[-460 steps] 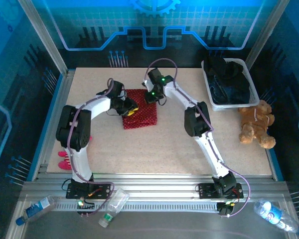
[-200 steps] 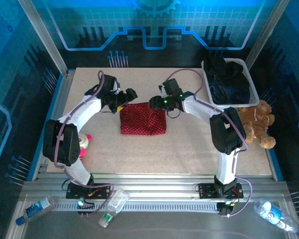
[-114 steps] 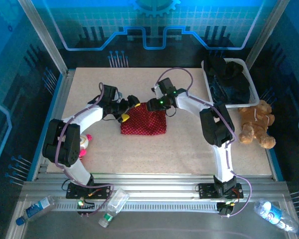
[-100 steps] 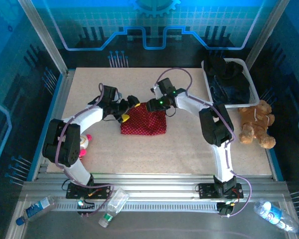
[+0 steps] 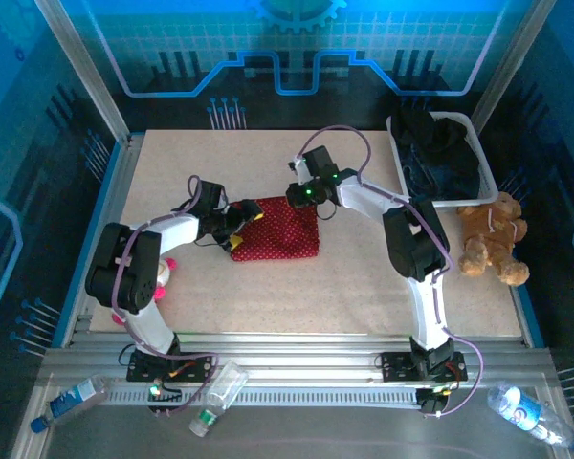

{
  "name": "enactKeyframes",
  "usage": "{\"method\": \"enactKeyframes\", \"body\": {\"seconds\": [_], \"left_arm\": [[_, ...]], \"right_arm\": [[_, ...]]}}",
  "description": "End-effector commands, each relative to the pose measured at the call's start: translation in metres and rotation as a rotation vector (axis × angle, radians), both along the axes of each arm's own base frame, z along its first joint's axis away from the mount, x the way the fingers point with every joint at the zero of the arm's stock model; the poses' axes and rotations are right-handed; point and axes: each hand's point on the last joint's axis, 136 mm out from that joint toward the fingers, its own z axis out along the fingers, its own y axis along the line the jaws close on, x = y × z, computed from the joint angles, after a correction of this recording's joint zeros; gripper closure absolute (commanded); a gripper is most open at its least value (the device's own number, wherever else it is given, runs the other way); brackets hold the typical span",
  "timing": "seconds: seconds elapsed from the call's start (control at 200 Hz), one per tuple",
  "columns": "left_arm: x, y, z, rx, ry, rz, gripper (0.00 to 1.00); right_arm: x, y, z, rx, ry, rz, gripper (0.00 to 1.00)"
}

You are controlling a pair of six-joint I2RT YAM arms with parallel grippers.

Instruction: Fold and stack the skirts

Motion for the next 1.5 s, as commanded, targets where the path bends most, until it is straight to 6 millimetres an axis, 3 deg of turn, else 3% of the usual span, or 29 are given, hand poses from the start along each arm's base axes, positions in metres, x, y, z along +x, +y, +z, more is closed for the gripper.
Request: {"method": "enactKeyframes", "body": {"seconds": [0.0,0.08,0.225,0.28,0.35,0.43,0.545,0.605,0.665,0.825,0.9,0.965,1.1,1.18,1.285,1.37,1.49], "left_arm": [[-0.007,0.008,-0.023,0.040,0.063,0.015,0.01],[-0.006,0.008,-0.023,0.042,0.063,0.010,0.01],[-0.006,0.008,-0.024,0.047,0.067,0.008,0.01],[-0.006,0.008,-0.024,0.049,0.067,0.006,0.01],[-0.005,0.009,-0.024,0.056,0.065,0.005,0.01],[-0.006,0.011,-0.024,0.070,0.068,0.001,0.01],[-0.005,0.011,-0.024,0.081,0.068,-0.010,0.01],[-0.005,0.011,-0.025,0.083,0.070,-0.021,0.01],[-0.005,0.010,-0.026,0.089,0.076,-0.032,0.01],[-0.003,0.011,-0.028,0.105,0.080,-0.049,0.01],[-0.002,0.013,-0.029,0.117,0.079,-0.047,0.01],[-0.002,0.014,-0.028,0.127,0.080,-0.047,0.01],[0.002,0.007,-0.006,0.091,0.048,-0.070,0.01],[0.009,-0.002,0.022,0.030,0.000,-0.071,0.01],[0.020,-0.010,0.062,-0.002,-0.087,-0.073,0.01],[0.031,-0.016,0.080,-0.021,-0.144,-0.080,0.01],[0.050,-0.023,0.073,-0.029,-0.131,-0.094,0.01]], "right_arm": [[-0.005,0.008,-0.011,0.030,0.053,0.050,0.62],[-0.010,0.011,-0.014,0.041,0.070,0.074,0.47],[-0.016,0.012,-0.022,0.022,0.094,0.092,0.45],[-0.017,0.012,-0.029,0.002,0.099,0.100,0.51],[-0.015,0.012,-0.029,-0.015,0.083,0.099,0.76],[-0.011,0.016,0.000,0.015,0.022,0.106,0.90],[-0.012,0.014,0.059,0.070,-0.078,0.086,0.96],[-0.014,0.010,0.067,0.092,-0.087,0.058,0.96],[-0.016,0.008,0.052,0.085,-0.055,0.040,0.96],[0.002,0.001,-0.020,-0.027,0.092,-0.014,0.93],[0.011,-0.005,-0.037,-0.097,0.125,-0.048,0.91],[0.016,-0.010,-0.038,-0.135,0.129,-0.074,0.85],[0.013,-0.025,-0.018,-0.176,0.096,-0.127,0.67],[0.003,-0.032,0.002,-0.168,0.079,-0.137,0.59],[-0.017,-0.039,0.019,-0.148,0.084,-0.145,0.56],[-0.036,-0.039,0.022,-0.103,0.120,-0.136,0.66],[-0.058,-0.019,0.019,0.033,0.202,-0.079,0.91]]}}
